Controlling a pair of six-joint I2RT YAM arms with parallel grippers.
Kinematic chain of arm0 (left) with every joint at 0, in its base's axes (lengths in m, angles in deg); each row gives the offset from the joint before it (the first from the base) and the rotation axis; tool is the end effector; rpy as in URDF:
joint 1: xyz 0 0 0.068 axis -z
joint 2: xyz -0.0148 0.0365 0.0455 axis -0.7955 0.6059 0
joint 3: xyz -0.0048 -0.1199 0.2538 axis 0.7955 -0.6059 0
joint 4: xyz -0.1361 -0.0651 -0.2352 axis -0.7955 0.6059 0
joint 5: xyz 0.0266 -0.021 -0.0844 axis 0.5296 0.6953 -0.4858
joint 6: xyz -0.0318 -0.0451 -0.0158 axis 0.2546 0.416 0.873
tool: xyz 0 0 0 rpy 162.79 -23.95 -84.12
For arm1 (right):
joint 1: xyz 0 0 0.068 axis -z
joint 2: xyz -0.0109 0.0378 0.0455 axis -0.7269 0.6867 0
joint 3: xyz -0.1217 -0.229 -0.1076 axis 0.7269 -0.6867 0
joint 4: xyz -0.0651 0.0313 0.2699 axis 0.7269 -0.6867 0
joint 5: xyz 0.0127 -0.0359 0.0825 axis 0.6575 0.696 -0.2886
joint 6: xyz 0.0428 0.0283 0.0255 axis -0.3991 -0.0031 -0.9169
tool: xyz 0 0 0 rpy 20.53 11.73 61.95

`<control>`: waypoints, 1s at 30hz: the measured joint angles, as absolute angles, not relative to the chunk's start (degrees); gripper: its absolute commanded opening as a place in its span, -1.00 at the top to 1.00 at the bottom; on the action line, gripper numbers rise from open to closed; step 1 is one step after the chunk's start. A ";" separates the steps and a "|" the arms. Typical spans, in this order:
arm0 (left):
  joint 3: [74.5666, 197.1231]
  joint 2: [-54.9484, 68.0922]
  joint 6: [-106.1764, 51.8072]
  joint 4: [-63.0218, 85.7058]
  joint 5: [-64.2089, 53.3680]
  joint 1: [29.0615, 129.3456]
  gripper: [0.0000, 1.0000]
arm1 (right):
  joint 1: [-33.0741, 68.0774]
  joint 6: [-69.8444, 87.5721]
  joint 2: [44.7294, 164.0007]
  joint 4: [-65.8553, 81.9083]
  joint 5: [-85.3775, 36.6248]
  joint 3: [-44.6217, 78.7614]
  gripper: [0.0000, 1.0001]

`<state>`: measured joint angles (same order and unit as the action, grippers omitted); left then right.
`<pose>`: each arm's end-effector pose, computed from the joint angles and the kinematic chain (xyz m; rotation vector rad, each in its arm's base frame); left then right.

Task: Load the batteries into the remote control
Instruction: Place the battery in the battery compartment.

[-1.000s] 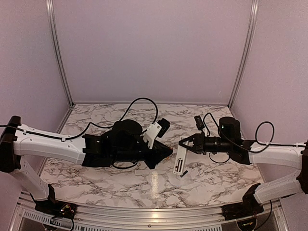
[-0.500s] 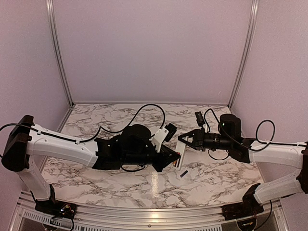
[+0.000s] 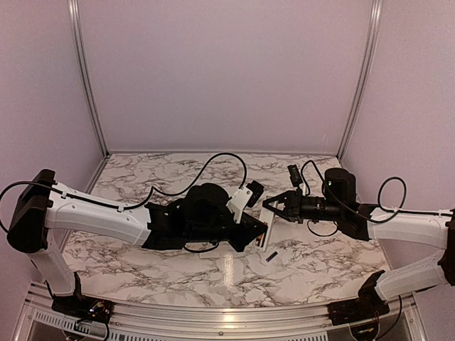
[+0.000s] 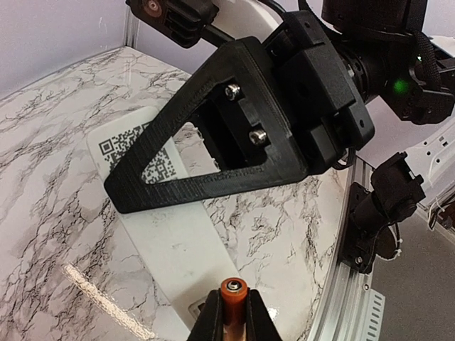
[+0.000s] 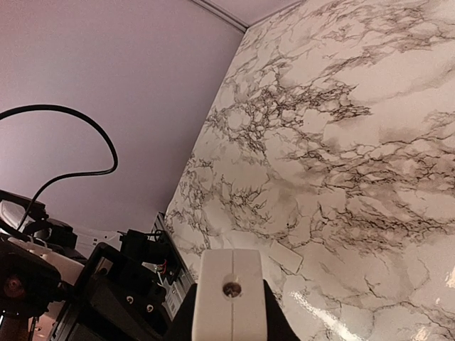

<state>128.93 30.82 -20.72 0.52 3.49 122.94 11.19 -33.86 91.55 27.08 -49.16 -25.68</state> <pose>0.1439 -0.3991 0.2401 0.9094 1.8748 -0.9799 0.2096 0.1759 0.2309 -0.1894 2.1182 1.4864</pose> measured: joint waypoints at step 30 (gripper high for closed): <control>130.11 32.51 -18.45 2.18 6.02 122.94 0.89 | 11.17 -34.04 89.94 26.88 -45.62 -25.66 1.00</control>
<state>130.11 32.51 -18.45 2.18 6.02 122.94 11.17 -34.04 89.94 26.88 -45.62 -25.66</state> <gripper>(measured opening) 0.086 0.167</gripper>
